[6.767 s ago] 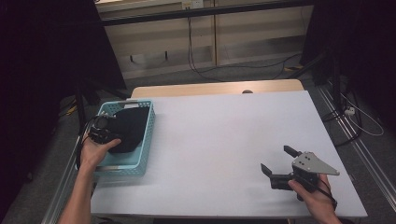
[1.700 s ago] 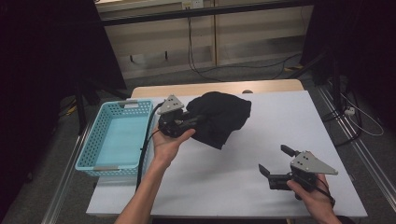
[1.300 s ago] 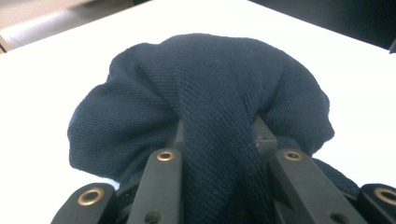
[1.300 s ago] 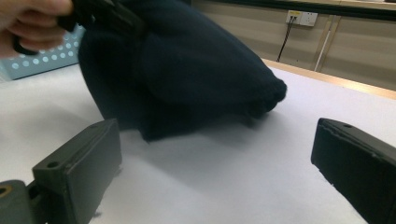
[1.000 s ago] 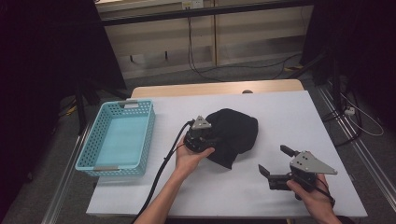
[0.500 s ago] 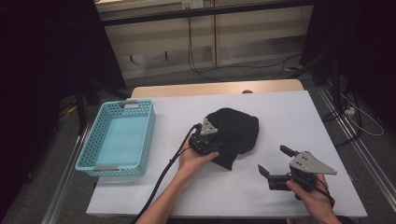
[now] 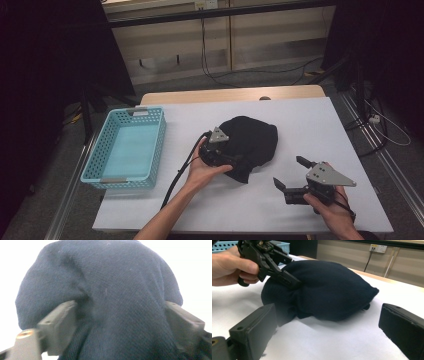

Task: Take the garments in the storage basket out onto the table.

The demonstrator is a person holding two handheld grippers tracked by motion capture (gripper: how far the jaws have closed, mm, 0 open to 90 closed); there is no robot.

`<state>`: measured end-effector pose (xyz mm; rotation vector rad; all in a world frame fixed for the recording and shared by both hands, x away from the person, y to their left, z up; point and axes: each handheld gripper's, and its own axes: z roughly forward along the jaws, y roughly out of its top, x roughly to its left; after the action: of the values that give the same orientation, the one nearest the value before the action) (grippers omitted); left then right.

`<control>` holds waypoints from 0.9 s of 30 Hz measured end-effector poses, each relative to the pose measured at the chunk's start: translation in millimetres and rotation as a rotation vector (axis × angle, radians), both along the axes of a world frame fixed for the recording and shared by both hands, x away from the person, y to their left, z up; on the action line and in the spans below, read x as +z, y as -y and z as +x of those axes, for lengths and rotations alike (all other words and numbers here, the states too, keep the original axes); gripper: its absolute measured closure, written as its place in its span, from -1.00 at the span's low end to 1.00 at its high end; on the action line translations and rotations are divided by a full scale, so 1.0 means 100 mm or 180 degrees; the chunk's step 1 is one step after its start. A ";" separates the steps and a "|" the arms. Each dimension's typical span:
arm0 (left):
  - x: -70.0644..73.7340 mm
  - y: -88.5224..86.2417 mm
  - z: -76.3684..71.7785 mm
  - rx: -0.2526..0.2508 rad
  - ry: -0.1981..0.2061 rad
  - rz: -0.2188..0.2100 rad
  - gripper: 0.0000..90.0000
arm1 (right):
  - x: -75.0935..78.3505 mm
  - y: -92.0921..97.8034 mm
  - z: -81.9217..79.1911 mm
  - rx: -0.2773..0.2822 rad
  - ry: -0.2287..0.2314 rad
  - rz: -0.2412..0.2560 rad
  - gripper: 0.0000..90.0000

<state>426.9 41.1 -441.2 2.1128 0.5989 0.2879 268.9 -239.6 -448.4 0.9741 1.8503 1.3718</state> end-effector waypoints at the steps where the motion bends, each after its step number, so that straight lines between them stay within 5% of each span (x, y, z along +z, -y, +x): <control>1: 0.01 -0.03 0.00 -0.0005 -0.0037 0.0019 -0.79 | 0.00 -0.01 0.00 -0.0001 0.0000 -0.0001 -0.97; 9: 0.11 -0.27 -0.11 0.0000 0.0092 -0.0167 -0.92 | 0.02 -0.07 0.07 0.0105 -0.0025 0.0002 -0.97; 14: 0.20 -0.37 -0.23 -0.0063 0.0273 -0.0013 -0.86 | 0.08 -0.10 0.17 0.0069 -0.0027 0.0082 -0.97; 18: 0.24 -0.52 -0.30 0.0031 0.0364 -0.0056 -0.83 | 0.07 -0.27 0.28 0.0186 -0.0053 0.0014 -0.94; 27: 0.12 -0.85 -0.45 0.0244 0.0365 -0.0005 -0.85 | 0.06 -0.53 0.43 0.0360 -0.0112 -0.0064 -0.83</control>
<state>382.0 125.9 -429.1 2.0593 0.6128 0.4483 311.8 -187.1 -442.4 0.9007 1.9681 1.4073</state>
